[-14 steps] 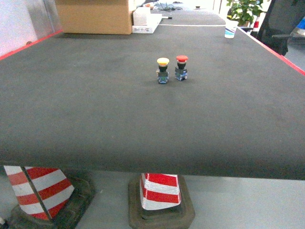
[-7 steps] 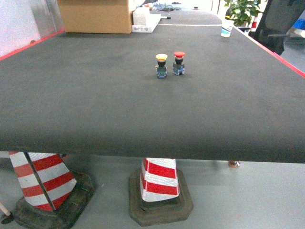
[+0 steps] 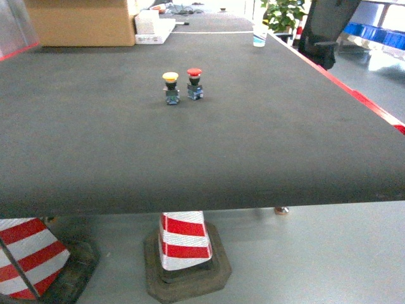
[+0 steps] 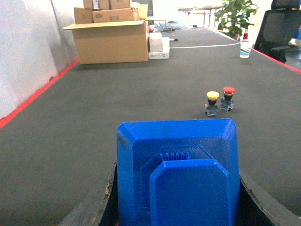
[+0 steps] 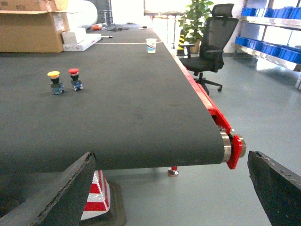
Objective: Pick blue part to blue bin on bottom shelf
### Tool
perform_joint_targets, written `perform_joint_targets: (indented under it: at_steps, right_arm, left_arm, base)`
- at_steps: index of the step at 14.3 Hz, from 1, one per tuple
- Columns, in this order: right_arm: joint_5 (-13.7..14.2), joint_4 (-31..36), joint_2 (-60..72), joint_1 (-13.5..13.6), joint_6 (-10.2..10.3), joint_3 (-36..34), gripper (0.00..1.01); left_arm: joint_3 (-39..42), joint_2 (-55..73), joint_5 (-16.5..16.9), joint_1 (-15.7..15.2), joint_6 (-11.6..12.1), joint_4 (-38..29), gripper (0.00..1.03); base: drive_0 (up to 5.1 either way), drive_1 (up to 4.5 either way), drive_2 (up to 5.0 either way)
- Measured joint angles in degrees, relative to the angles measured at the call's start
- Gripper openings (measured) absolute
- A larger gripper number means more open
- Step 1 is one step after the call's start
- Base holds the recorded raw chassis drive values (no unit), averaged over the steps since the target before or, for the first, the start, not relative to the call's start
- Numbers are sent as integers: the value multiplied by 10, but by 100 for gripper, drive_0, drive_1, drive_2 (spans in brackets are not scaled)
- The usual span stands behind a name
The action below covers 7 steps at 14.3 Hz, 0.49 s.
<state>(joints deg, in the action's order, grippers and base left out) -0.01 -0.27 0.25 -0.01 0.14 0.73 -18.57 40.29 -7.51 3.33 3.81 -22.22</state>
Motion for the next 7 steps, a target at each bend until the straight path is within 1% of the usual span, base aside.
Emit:
perform_joint_targets:
  at_steps: [7]
  right_arm:
    - [0, 0, 0, 0, 0, 0, 98]
  left_arm:
    - [0, 0, 0, 0, 0, 0, 44]
  base:
    - [-161, -161, -161]
